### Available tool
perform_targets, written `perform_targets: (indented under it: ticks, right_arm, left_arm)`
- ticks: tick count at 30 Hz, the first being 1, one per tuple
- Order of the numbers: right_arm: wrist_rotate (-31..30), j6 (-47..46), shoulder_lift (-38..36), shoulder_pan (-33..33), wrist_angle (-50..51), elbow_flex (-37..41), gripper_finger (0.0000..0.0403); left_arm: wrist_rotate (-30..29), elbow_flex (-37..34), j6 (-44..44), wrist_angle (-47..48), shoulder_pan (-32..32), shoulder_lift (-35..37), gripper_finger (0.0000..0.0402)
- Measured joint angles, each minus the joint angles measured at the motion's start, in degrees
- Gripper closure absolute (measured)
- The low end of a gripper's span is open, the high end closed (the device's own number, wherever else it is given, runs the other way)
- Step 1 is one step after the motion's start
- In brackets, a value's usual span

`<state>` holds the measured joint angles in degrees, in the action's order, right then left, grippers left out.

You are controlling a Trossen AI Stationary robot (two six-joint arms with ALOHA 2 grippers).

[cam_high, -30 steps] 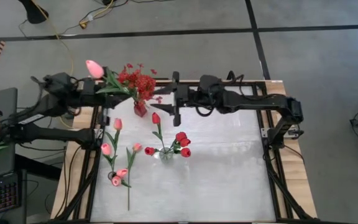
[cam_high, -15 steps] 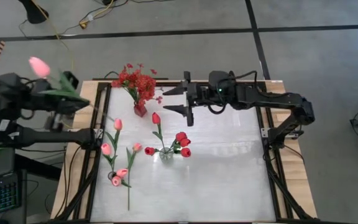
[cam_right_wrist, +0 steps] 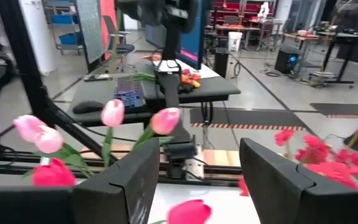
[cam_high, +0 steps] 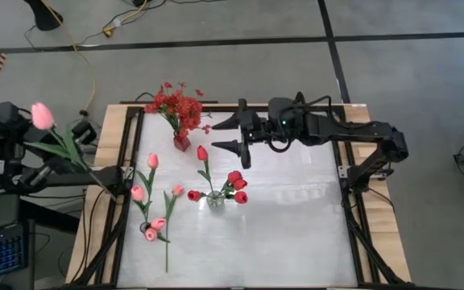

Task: Sort flowers into vase by color
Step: Put the pink flower into the purple vase

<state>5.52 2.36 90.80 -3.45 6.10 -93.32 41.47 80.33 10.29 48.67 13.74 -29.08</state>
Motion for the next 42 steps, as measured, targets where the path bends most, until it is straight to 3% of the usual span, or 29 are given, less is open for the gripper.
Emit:
perform_targets:
  ticks: [8, 13, 19, 28, 35, 38, 42]
  right_arm:
    - [-6.65, -0.86, 0.04, 4.28, 0.36, 0.00, 0.0155]
    - [-9.12, -0.86, 0.04, 5.45, 0.31, 0.00, 0.0155]
    - [-10.12, -0.86, 0.07, 5.23, 0.37, 0.00, 0.0155]
    - [-10.10, -0.52, 0.09, 5.11, 2.39, 0.00, 0.0155]
    - [-10.08, -0.36, 0.09, 4.10, 3.52, 0.00, 0.0155]
    - [-10.08, -0.19, 0.09, 4.03, 3.73, 0.00, 0.0155]
    - [-10.08, 0.58, 0.09, 4.06, 3.76, 0.00, 0.0155]
  left_arm:
    - [5.73, -6.69, -0.85, 0.99, 0.02, 9.05, 0.0400]
    - [4.32, -16.10, 4.74, -6.39, 0.39, 15.47, 0.0400]
    - [10.88, -29.10, 9.78, -17.00, 1.33, 20.37, 0.0401]
    - [11.02, -37.87, 11.83, -22.88, 1.51, 28.78, 0.0401]
    - [13.24, -44.50, 15.40, -29.28, 2.66, 28.73, 0.0401]
    - [15.33, -45.46, 14.95, -28.85, 2.67, 28.87, 0.0401]
    - [13.63, -45.44, 11.96, -27.62, 2.64, 28.93, 0.0401]
